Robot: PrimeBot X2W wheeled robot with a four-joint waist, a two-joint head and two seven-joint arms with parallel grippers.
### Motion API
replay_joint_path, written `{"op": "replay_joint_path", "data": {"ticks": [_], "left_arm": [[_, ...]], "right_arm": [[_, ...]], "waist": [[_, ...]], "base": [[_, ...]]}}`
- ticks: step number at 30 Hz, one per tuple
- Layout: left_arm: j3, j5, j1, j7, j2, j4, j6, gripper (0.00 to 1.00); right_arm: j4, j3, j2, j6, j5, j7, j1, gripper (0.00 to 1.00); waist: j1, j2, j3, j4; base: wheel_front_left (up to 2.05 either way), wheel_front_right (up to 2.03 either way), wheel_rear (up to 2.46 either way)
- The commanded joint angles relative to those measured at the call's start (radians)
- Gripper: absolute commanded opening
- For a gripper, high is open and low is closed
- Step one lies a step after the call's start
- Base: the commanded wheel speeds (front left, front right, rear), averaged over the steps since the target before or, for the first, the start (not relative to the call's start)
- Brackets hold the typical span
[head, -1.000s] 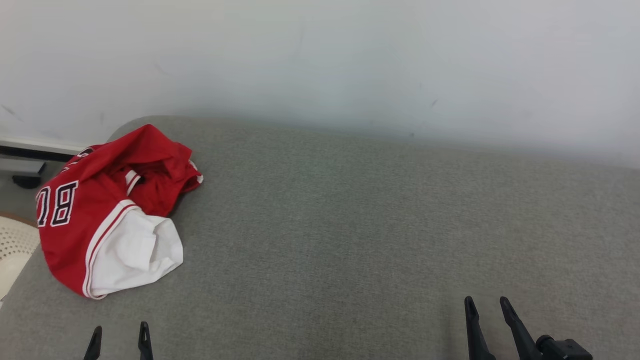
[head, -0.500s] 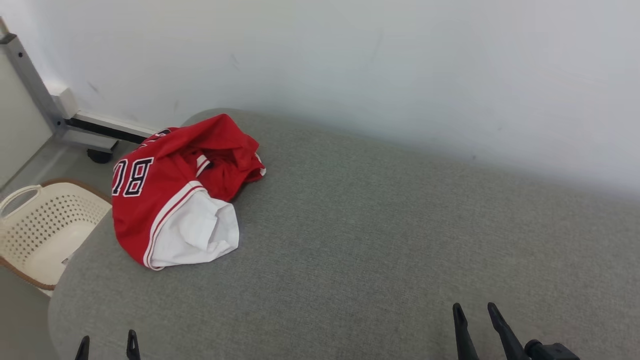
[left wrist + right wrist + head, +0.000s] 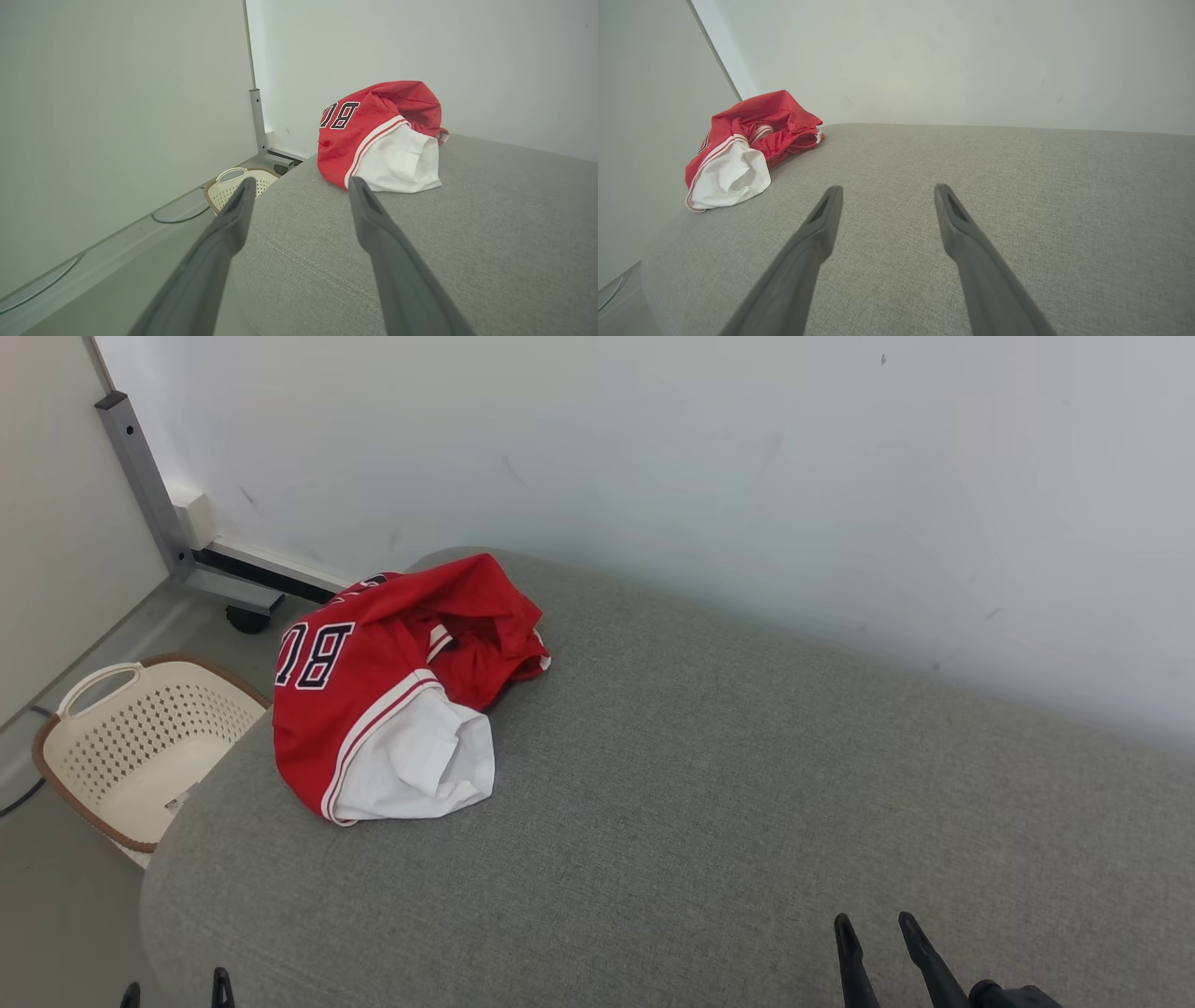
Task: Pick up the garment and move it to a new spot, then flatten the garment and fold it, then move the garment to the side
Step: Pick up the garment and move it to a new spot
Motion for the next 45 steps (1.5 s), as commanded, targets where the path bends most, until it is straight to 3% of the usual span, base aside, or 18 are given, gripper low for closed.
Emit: {"op": "replay_joint_path", "data": {"ticks": [1, 13, 23, 35, 45], "left_arm": [[0.005, -0.002, 0.017, -0.003, 0.000, 0.002, 0.006, 1.00], [0.019, -0.034, -0.011, -0.003, 0.000, 0.014, 0.021, 1.00], [0.095, -0.053, -0.158, -0.003, 0.020, 0.040, 0.003, 1.00], [0.198, -0.151, -0.512, -0.003, 0.143, 0.190, -0.028, 1.00], [0.163, -0.232, -0.730, -0.001, 0.277, 0.403, -0.034, 1.00]], "right_arm": [[-0.002, 0.003, 0.001, -0.002, 0.009, -0.004, 0.007, 1.00], [0.000, 0.012, 0.001, -0.002, -0.004, -0.004, 0.004, 1.00], [-0.012, 0.019, 0.000, -0.002, -0.028, -0.004, -0.049, 1.00], [-0.045, 0.013, 0.000, -0.002, -0.085, -0.004, -0.169, 1.00], [-0.060, 0.014, 0.000, -0.002, -0.076, -0.004, -0.237, 1.00]], "waist": [[0.0001, 0.0000, 0.001, 0.001], [0.0001, 0.0000, 0.014, -0.011], [0.0001, 0.0000, 0.070, -0.090], [0.0001, 0.0000, 0.256, -0.249], [0.0001, 0.0000, 0.357, -0.333]], "base": [[0.00, 0.00, 0.00], [0.00, 0.00, 0.00], [0.00, 0.00, 0.00], [0.00, 0.00, 0.00], [0.00, 0.00, 0.00]]}}
